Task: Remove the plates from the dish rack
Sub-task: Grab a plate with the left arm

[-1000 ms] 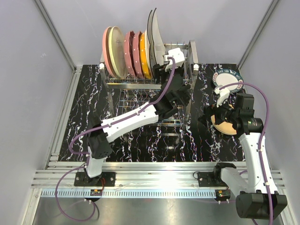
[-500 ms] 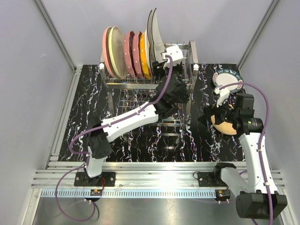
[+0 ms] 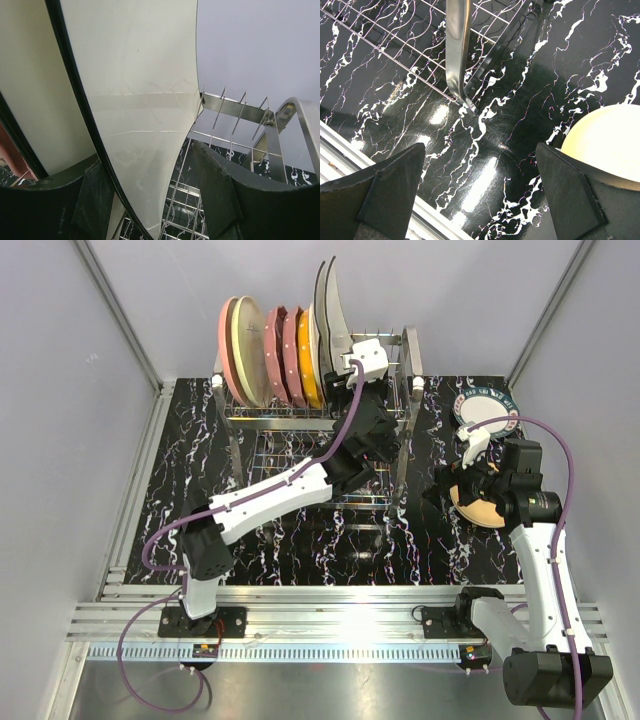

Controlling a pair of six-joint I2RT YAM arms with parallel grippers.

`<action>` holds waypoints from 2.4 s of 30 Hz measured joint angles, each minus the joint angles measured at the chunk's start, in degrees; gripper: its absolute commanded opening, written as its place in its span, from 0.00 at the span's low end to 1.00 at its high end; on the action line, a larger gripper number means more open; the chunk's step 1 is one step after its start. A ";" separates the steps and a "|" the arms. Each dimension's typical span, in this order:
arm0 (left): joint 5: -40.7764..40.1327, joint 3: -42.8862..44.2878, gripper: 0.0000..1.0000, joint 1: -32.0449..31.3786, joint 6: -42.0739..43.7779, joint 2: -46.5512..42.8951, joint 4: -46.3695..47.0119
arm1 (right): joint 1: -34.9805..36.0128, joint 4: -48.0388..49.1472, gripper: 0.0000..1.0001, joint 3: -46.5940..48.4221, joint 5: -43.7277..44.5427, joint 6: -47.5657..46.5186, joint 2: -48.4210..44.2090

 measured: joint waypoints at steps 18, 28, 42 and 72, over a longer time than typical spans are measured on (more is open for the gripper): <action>0.28 -0.22 0.62 0.15 -1.66 -0.26 -1.18 | 0.00 0.00 1.00 0.00 0.00 0.00 0.00; -0.22 -0.17 0.56 0.48 3.26 1.01 3.52 | 0.00 0.00 1.00 0.00 0.00 0.00 0.17; -0.83 0.11 0.23 0.74 10.29 1.88 9.40 | 0.00 0.02 1.00 0.00 0.02 0.00 0.44; 5.44 7.82 0.00 -0.42 39.63 9.84 28.61 | 0.00 0.02 1.00 -0.02 0.33 0.00 0.81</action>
